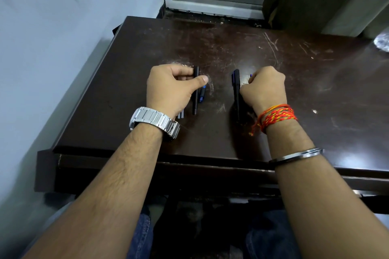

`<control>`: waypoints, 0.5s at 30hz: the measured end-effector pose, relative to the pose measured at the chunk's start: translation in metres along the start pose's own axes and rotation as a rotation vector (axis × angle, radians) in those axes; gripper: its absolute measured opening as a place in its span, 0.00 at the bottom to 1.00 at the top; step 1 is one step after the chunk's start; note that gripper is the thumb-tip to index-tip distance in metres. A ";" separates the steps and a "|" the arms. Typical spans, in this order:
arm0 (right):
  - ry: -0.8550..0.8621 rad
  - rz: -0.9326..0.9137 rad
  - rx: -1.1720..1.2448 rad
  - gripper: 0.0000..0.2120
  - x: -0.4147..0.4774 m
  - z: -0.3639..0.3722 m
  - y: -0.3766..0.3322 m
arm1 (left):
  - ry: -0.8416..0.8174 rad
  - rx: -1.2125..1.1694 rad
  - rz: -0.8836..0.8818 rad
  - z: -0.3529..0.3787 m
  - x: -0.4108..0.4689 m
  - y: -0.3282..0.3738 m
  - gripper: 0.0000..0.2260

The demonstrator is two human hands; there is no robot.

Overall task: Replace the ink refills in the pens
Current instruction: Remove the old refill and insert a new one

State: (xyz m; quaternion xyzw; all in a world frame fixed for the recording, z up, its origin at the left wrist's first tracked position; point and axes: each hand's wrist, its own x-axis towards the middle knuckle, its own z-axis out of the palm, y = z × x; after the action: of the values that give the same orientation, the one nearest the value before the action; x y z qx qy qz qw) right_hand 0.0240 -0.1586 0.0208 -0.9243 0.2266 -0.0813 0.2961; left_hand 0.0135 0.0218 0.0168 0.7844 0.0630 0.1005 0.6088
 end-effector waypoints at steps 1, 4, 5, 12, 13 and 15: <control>-0.007 -0.001 -0.023 0.13 -0.001 0.000 -0.001 | -0.005 0.005 -0.005 0.000 0.000 0.000 0.09; -0.018 -0.015 -0.020 0.03 -0.001 -0.001 -0.002 | -0.015 0.037 -0.018 0.001 -0.001 0.001 0.11; -0.016 -0.018 -0.015 0.07 0.000 -0.001 -0.002 | -0.016 0.045 -0.022 0.001 -0.002 0.001 0.12; 0.019 -0.023 -0.123 0.06 -0.002 0.000 0.002 | -0.022 0.043 -0.028 0.001 -0.002 0.002 0.12; 0.022 -0.028 -0.135 0.08 -0.002 0.001 0.003 | -0.025 0.043 -0.030 0.002 -0.002 0.001 0.11; 0.026 -0.047 -0.145 0.15 -0.002 0.001 0.003 | -0.030 0.043 -0.035 0.002 -0.003 0.001 0.12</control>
State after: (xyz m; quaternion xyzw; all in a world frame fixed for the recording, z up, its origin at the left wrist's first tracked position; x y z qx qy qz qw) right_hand 0.0216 -0.1593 0.0182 -0.9472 0.2140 -0.0836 0.2234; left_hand 0.0116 0.0189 0.0168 0.7974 0.0696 0.0764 0.5945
